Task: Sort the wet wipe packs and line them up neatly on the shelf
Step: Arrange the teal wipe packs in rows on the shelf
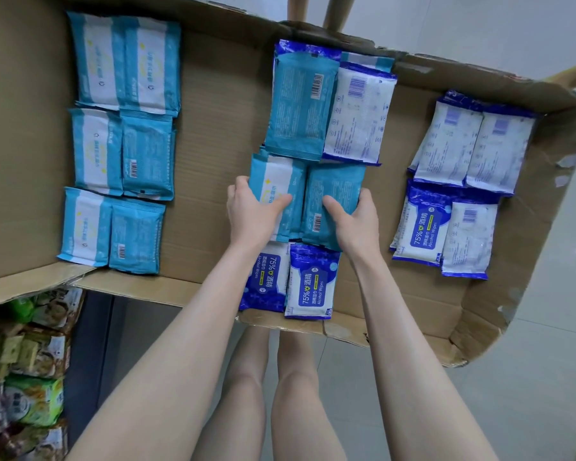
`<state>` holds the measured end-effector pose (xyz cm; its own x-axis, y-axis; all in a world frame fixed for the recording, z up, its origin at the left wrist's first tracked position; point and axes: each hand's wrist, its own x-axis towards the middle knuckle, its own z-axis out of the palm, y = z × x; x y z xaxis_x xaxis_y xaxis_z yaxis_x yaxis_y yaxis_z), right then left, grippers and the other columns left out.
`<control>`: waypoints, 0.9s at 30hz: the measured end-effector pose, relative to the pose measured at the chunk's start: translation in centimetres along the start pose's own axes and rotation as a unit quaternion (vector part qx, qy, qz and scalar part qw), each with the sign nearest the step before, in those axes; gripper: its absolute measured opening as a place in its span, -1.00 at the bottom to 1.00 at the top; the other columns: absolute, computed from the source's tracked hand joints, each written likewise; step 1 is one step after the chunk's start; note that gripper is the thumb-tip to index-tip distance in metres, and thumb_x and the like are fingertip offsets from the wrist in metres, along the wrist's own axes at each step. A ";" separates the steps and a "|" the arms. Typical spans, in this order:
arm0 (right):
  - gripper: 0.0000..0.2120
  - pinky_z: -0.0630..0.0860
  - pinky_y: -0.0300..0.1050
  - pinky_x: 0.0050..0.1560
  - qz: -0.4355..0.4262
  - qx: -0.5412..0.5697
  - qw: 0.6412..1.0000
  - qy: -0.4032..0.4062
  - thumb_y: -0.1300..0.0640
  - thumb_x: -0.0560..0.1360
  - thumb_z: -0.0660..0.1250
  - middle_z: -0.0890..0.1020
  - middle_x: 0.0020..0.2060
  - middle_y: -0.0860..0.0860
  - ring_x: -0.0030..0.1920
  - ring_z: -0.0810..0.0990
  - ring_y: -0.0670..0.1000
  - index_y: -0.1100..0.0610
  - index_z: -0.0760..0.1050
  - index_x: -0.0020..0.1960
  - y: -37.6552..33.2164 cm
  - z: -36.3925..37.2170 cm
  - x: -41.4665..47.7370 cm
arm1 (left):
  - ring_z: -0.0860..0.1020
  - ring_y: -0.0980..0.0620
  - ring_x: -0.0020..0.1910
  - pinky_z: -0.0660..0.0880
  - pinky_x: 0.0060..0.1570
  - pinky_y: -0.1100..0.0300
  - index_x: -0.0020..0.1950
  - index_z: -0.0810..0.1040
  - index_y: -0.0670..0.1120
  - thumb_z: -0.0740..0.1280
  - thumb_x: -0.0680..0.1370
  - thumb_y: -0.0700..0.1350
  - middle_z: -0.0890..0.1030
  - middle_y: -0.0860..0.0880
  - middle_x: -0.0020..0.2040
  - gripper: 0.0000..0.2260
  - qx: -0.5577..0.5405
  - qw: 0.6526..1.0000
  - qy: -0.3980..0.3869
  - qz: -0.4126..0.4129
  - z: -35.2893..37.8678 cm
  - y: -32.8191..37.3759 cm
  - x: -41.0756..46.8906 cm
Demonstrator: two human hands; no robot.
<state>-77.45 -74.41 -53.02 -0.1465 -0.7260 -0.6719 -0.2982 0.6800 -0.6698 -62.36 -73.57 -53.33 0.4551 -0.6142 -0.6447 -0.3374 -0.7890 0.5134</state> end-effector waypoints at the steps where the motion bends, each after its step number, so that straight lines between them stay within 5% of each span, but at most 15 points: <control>1: -0.81 0.53 0.03 0.12 -0.008 -0.008 1.000 -0.001 0.11 0.52 0.36 0.54 -0.10 -0.17 0.00 0.58 -0.03 0.05 0.36 0.04 -0.1 0.0 -0.1 | 0.46 -0.06 0.14 0.44 0.15 0.04 0.20 0.43 -0.15 0.50 0.39 0.04 0.46 -0.08 0.16 -0.50 0.007 1.000 -0.010 -0.001 0.0 0.1 0.1; 5: -0.79 0.53 0.02 0.12 -0.024 -0.017 0.999 -0.012 0.13 0.52 0.36 0.55 -0.10 -0.19 -0.01 0.58 -0.07 0.07 0.36 0.08 -0.4 -0.1 -0.7 | 0.56 -0.02 0.00 0.52 0.05 -0.04 0.08 0.43 -0.10 0.51 0.38 -0.01 0.57 -0.02 0.01 -0.61 -0.040 0.998 -0.054 0.008 -0.8 0.1 -0.2; 8: -0.77 0.53 0.05 0.14 -0.044 -0.006 0.999 -0.028 0.17 0.50 0.37 0.59 -0.06 -0.16 0.01 0.60 -0.07 0.07 0.38 0.10 -0.8 -0.3 -1.5 | 0.58 0.14 -0.11 0.54 -0.06 0.13 0.05 0.41 -0.04 0.49 0.42 -0.12 0.58 0.09 -0.08 -0.68 -0.129 0.989 -0.060 0.027 -2.0 -0.2 -1.8; 17: -0.78 0.58 -0.02 0.08 -0.055 0.111 0.986 -0.112 0.21 0.54 0.32 0.60 0.05 -0.02 0.05 0.62 -0.07 0.07 0.39 0.16 -5.9 2.9 -5.2 | 0.64 0.07 0.00 0.58 -0.04 0.15 0.14 0.51 -0.09 0.37 0.52 -0.19 0.65 0.01 0.02 -0.80 -0.345 0.936 -0.066 -0.005 -10.1 -2.0 -3.0; 22: -0.82 0.57 -0.22 -0.08 0.011 0.126 0.979 -0.159 0.22 0.59 0.25 0.59 -0.02 -0.08 -0.07 0.63 -0.18 0.12 0.35 0.17 -7.6 9.4 -7.0 | 0.61 0.03 0.06 0.55 0.02 0.12 0.28 0.45 -0.10 0.27 0.59 -0.17 0.63 -0.01 0.11 -0.74 -0.346 0.934 -0.073 -0.056 -15.8 -4.9 -0.9; 27: -0.76 0.56 -0.04 0.08 0.049 0.107 0.983 -0.139 0.21 0.58 0.26 0.56 0.07 0.00 0.07 0.59 -0.01 0.16 0.31 0.21 -8.5 17.5 -7.1 | 0.62 0.09 0.02 0.56 -0.01 0.14 0.13 0.49 -0.02 0.31 0.56 -0.20 0.64 0.03 0.07 -0.83 -0.299 0.950 -0.072 -0.059 -21.5 -8.2 3.5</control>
<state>-57.34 -73.22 -48.07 0.1070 -0.6210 -0.7765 -0.0864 0.7722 -0.6294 -40.30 -68.88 -47.61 0.3291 -0.5520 -0.7661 0.2573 -0.7282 0.6352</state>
